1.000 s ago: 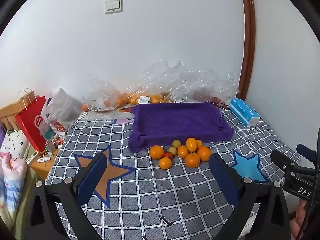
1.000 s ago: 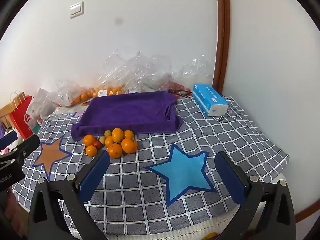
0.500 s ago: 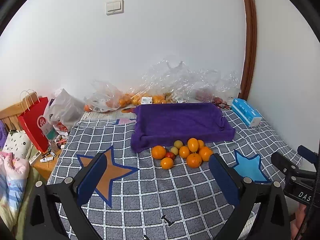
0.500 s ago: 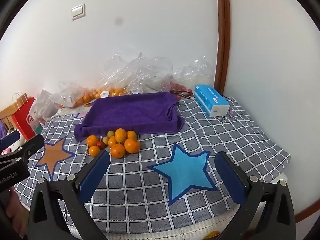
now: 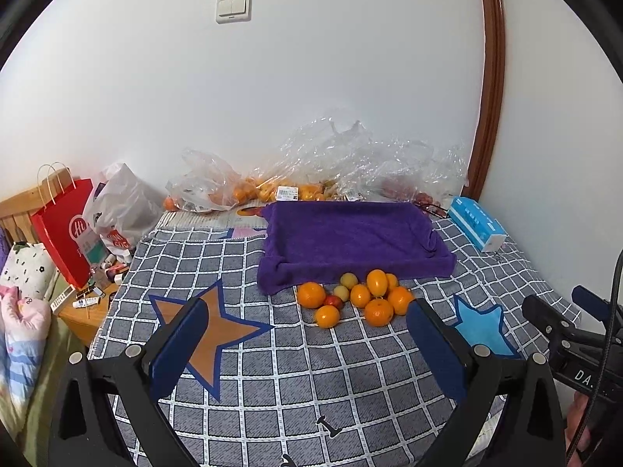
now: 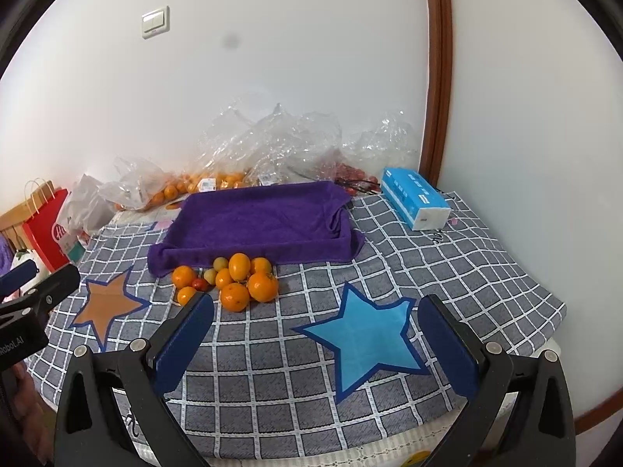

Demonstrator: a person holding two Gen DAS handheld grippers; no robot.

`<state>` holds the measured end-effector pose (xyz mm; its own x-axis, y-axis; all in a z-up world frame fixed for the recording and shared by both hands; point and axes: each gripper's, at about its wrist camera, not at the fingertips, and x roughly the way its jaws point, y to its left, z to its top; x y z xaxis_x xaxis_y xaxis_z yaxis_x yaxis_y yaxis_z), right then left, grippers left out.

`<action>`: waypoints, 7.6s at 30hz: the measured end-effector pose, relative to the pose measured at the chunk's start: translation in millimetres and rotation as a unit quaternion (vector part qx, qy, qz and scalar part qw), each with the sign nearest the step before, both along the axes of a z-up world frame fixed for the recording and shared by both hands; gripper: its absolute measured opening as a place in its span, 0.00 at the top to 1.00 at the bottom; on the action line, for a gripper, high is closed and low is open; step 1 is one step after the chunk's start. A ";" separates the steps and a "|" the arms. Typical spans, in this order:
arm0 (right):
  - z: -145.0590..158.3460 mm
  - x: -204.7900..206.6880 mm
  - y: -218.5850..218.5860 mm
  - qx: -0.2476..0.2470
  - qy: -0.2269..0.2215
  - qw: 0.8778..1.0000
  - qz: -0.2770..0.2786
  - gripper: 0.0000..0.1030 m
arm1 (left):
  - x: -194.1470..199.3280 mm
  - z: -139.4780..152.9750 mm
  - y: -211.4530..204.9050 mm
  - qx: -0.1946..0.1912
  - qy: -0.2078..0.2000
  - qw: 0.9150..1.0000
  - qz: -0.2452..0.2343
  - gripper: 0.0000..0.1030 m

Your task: Organize fruits

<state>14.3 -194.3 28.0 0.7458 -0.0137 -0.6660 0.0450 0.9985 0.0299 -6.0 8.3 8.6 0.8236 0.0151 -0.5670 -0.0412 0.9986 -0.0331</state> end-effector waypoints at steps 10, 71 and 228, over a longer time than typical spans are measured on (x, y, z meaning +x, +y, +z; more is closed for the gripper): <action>3.5 -1.1 4.0 0.004 -0.001 1.000 0.006 0.00 | -0.4 0.9 -1.3 -0.004 0.002 1.000 -0.006 0.00; -17.4 41.7 18.9 -0.006 -0.019 0.999 0.043 0.00 | 32.3 -7.9 7.2 0.000 -0.019 1.000 -0.009 0.01; -72.5 168.3 16.7 0.069 0.006 0.992 0.110 0.58 | 166.1 -64.5 39.1 -0.085 0.062 0.994 -0.040 0.62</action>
